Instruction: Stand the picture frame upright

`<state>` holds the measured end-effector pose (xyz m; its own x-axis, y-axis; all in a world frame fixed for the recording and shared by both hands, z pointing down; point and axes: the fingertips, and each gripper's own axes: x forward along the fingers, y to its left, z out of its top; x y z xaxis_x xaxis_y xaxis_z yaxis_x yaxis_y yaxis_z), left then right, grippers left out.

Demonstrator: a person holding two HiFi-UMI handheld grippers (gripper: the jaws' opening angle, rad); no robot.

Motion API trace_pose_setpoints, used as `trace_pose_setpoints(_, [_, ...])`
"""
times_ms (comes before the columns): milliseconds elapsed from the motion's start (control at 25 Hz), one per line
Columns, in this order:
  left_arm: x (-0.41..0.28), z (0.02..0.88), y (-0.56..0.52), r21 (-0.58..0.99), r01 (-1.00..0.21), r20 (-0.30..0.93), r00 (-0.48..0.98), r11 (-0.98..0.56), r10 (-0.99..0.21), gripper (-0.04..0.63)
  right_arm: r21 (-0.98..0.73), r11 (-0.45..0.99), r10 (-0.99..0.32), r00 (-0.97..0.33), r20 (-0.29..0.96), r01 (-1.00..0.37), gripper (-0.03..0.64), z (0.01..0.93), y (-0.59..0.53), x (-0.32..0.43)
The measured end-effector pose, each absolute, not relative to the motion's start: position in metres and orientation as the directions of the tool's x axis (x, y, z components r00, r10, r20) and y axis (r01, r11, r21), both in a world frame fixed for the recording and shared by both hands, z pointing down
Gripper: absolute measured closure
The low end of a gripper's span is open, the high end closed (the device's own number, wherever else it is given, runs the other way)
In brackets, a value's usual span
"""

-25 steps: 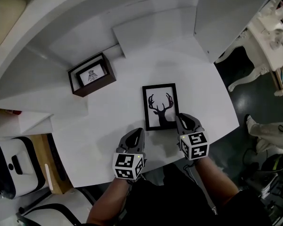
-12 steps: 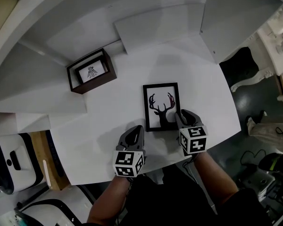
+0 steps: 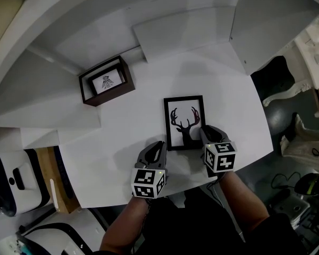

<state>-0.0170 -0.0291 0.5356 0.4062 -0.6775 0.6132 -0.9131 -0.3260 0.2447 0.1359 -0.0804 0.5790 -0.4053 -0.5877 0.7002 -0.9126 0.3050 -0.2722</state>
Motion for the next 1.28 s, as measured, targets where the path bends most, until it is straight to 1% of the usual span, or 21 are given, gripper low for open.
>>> trace_pose_setpoints(80, [-0.016, 0.538, -0.030, 0.252, -0.912, 0.619, 0.410, -0.325, -0.670, 0.571, -0.292, 0.281, -0.588, -0.405, 0.700, -0.914, 0.552, 0.578, -0.083, 0.138])
trace_pose_setpoints(160, [-0.014, 0.542, -0.032, 0.266, -0.909, 0.623, 0.417, -0.322, -0.662, 0.500, -0.313, 0.264, -0.585, -0.410, 0.700, -0.912, 0.557, 0.578, -0.085, 0.140])
trace_pose_setpoints(200, [-0.014, 0.544, -0.032, 0.271, -0.908, 0.625, 0.419, -0.321, -0.658, 0.487, -0.324, 0.259, -0.582, -0.415, 0.699, -0.910, 0.558, 0.578, -0.086, 0.141])
trace_pose_setpoints(400, [-0.009, 0.553, -0.033, 0.318, -0.900, 0.636, 0.437, -0.300, -0.636, 0.462, -0.381, 0.239, -0.566, -0.447, 0.693, -0.893, 0.560, 0.578, -0.086, 0.141])
trace_pose_setpoints(680, [-0.004, 0.562, -0.041, 0.387, -0.885, 0.632, 0.459, -0.259, -0.624, 0.454, -0.485, 0.195, -0.537, -0.507, 0.675, -0.852, 0.560, 0.577, -0.089, 0.145])
trace_pose_setpoints(920, [0.005, 0.562, -0.051, 0.402, -0.874, 0.627, 0.481, -0.274, -0.613, 0.454, -0.520, 0.188, -0.526, -0.532, 0.664, -0.834, 0.560, 0.576, -0.090, 0.146])
trace_pose_setpoints(1280, [0.008, 0.560, -0.062, 0.446, -0.860, 0.612, 0.494, -0.247, -0.617, 0.439, -0.612, 0.114, -0.522, -0.571, 0.634, -0.783, 0.560, 0.576, -0.093, 0.153])
